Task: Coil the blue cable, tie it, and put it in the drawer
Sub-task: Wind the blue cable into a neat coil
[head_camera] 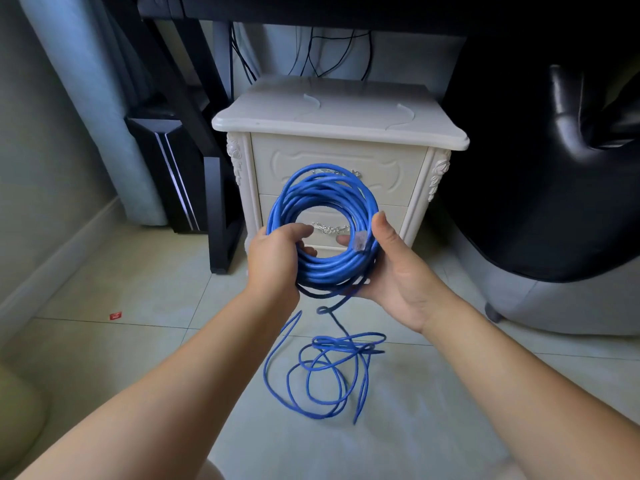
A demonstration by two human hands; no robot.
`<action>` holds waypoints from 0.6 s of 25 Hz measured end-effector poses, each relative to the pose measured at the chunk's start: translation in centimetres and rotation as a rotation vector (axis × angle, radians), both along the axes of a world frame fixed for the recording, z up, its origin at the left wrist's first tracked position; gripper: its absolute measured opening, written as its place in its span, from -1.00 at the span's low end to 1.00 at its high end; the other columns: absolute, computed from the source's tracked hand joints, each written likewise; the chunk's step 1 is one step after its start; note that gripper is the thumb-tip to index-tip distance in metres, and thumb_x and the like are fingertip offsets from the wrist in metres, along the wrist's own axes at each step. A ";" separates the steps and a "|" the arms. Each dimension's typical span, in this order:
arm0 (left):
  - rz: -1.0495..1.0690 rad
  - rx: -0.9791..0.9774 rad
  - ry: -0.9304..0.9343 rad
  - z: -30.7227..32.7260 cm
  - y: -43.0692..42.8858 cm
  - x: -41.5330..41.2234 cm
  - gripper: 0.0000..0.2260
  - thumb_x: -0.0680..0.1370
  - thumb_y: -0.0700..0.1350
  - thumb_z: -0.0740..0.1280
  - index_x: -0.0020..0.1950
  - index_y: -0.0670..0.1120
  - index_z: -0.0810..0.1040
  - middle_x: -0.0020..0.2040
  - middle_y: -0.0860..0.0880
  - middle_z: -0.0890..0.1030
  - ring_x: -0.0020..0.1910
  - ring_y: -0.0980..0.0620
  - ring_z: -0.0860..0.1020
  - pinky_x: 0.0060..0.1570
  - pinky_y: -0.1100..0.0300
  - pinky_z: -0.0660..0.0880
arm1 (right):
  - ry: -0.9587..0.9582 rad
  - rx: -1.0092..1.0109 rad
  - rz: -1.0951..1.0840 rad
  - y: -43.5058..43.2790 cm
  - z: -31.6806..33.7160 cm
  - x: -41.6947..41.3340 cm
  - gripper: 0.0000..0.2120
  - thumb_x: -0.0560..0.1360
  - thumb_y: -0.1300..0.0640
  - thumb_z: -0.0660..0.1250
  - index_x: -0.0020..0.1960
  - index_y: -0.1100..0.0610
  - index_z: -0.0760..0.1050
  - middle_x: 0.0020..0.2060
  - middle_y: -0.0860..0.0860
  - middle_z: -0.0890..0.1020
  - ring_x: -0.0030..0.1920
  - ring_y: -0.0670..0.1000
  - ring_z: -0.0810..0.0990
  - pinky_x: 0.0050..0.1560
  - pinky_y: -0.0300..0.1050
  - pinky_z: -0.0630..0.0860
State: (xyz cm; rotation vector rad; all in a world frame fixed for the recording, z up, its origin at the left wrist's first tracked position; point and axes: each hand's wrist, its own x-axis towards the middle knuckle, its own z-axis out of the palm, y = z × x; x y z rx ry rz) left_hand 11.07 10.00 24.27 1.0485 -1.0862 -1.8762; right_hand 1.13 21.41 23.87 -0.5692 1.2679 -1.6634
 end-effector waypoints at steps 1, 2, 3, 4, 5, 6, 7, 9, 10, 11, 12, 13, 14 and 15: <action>0.026 0.020 0.017 0.1 0.1 0.0 -0.88 0.45 -0.29 0.37 -0.15 -0.11 0.47 -0.50 0.03 0.44 -0.47 0.02 0.50 -0.28 0.13 0.48 | -0.032 -0.046 0.023 -0.1 -0.1 0.2 0.05 -0.01 -0.32 0.63 0.34 0.07 0.37 0.11 0.04 0.57 0.16 0.12 0.64 0.02 0.27 0.62; 0.042 0.022 0.029 0.2 0.2 0.0 -0.88 0.46 -0.29 0.36 -0.15 -0.11 0.46 -0.51 0.04 0.44 -0.48 0.03 0.50 -0.30 0.14 0.47 | -0.030 -0.076 0.020 -0.3 -0.3 0.6 0.00 0.01 -0.25 0.66 0.32 0.05 0.35 0.11 0.02 0.57 0.18 0.13 0.64 0.05 0.28 0.60; 0.041 0.004 0.032 0.3 0.4 0.0 -0.88 0.47 -0.29 0.36 -0.15 -0.11 0.46 -0.53 0.04 0.45 -0.49 0.03 0.50 -0.31 0.15 0.47 | -0.009 -0.078 -0.018 -0.5 -0.4 0.9 -0.07 0.07 -0.14 0.68 0.32 0.01 0.34 0.10 0.02 0.59 0.17 0.13 0.65 0.07 0.25 0.60; 0.013 -0.028 0.033 0.3 0.7 0.0 -0.89 0.48 -0.30 0.35 -0.14 -0.12 0.47 -0.53 0.05 0.47 -0.48 0.04 0.51 -0.30 0.15 0.47 | 0.022 -0.058 -0.088 -0.8 -0.6 1.1 -0.17 0.16 -0.01 0.67 0.32 -0.01 0.34 0.10 0.06 0.60 0.13 0.14 0.67 0.08 0.20 0.61; -0.040 -0.059 0.049 0.4 1.1 0.0 -0.89 0.49 -0.31 0.35 -0.12 -0.13 0.47 -0.50 0.04 0.49 -0.45 0.03 0.52 -0.30 0.16 0.48 | 0.046 -0.034 -0.172 -1.1 -0.7 1.2 -0.28 0.25 0.10 0.63 0.31 0.02 0.36 0.10 0.12 0.63 0.09 0.17 0.68 0.08 0.16 0.62; -0.117 -0.080 0.080 0.4 1.4 0.0 -0.88 0.50 -0.32 0.34 -0.10 -0.13 0.47 -0.46 0.02 0.51 -0.42 0.03 0.54 -0.28 0.15 0.49 | 0.063 -0.018 -0.252 -1.2 -0.7 1.1 -0.42 0.33 0.19 0.56 0.28 0.07 0.41 0.08 0.19 0.65 0.05 0.19 0.69 0.08 0.14 0.62; -0.205 -0.091 0.108 0.4 1.7 0.0 -0.88 0.50 -0.33 0.34 -0.10 -0.13 0.47 -0.42 0.00 0.53 -0.40 0.03 0.55 -0.25 0.15 0.51 | 0.075 0.004 -0.325 -1.3 -0.6 0.8 -0.56 0.39 0.27 0.50 0.22 0.13 0.47 0.03 0.21 0.68 0.00 0.20 0.70 0.07 0.12 0.62; -0.355 -0.107 0.087 0.4 1.9 0.2 -0.87 0.50 -0.31 0.38 -0.11 -0.12 0.47 -0.34 -0.03 0.54 -0.32 0.03 0.57 -0.18 0.16 0.52 | 0.096 0.061 -0.438 -1.2 -0.6 -0.1 -0.76 0.42 0.38 0.40 0.03 0.15 0.53 -0.16 0.16 0.65 -0.13 0.15 0.66 -0.04 0.02 0.60; -0.416 -0.119 0.042 0.4 1.8 0.4 -0.87 0.50 -0.28 0.40 -0.10 -0.11 0.48 -0.30 -0.04 0.55 -0.27 0.04 0.57 -0.16 0.18 0.52 | 0.117 0.081 -0.473 -1.1 -0.5 -0.6 -0.75 0.41 0.41 0.36 -0.03 0.13 0.51 -0.22 0.12 0.59 -0.18 0.13 0.61 -0.11 -0.02 0.57; -0.468 -0.127 -0.006 0.6 1.6 0.6 -0.87 0.49 -0.25 0.43 -0.07 -0.10 0.50 -0.25 -0.04 0.56 -0.23 0.05 0.58 -0.12 0.18 0.53 | 0.149 0.095 -0.492 -1.0 -0.3 -1.0 -0.73 0.39 0.43 0.33 -0.04 0.11 0.49 -0.25 0.10 0.55 -0.22 0.11 0.58 -0.16 -0.04 0.54; -0.508 -0.129 -0.041 0.7 1.3 0.7 -0.85 0.47 -0.21 0.45 -0.02 -0.10 0.53 -0.20 -0.02 0.59 -0.17 0.05 0.59 -0.06 0.16 0.53 | 0.196 0.113 -0.498 -0.9 -0.2 -1.3 -0.72 0.37 0.43 0.32 -0.05 0.09 0.49 -0.26 0.09 0.52 -0.24 0.10 0.56 -0.21 -0.08 0.53; -0.529 -0.135 -0.062 0.9 1.0 0.9 -0.77 0.45 -0.17 0.48 0.07 -0.08 0.55 -0.15 0.00 0.62 -0.11 0.06 0.61 0.00 0.13 0.53 | 0.247 0.129 -0.495 -0.8 -0.1 -1.4 -0.71 0.34 0.40 0.33 -0.06 0.06 0.50 -0.27 0.06 0.52 -0.25 0.10 0.55 -0.26 -0.09 0.53; -0.531 -0.157 -0.066 1.0 0.5 1.0 -0.63 0.42 -0.15 0.51 0.20 -0.04 0.54 -0.08 0.03 0.65 -0.06 0.07 0.62 0.07 0.09 0.52 | 0.303 0.148 -0.487 -0.7 0.1 -1.5 -0.70 0.29 0.35 0.33 -0.09 0.01 0.51 -0.30 0.02 0.52 -0.27 0.09 0.54 -0.29 -0.06 0.54; -0.523 -0.200 -0.058 1.2 0.0 1.1 -0.46 0.39 -0.14 0.53 0.34 0.03 0.47 0.03 0.06 0.66 0.01 0.09 0.63 0.14 0.08 0.51 | 0.356 0.169 -0.489 -0.6 0.1 -1.6 -0.69 0.24 0.29 0.33 -0.13 -0.06 0.52 -0.34 -0.03 0.53 -0.29 0.09 0.54 -0.26 0.02 0.57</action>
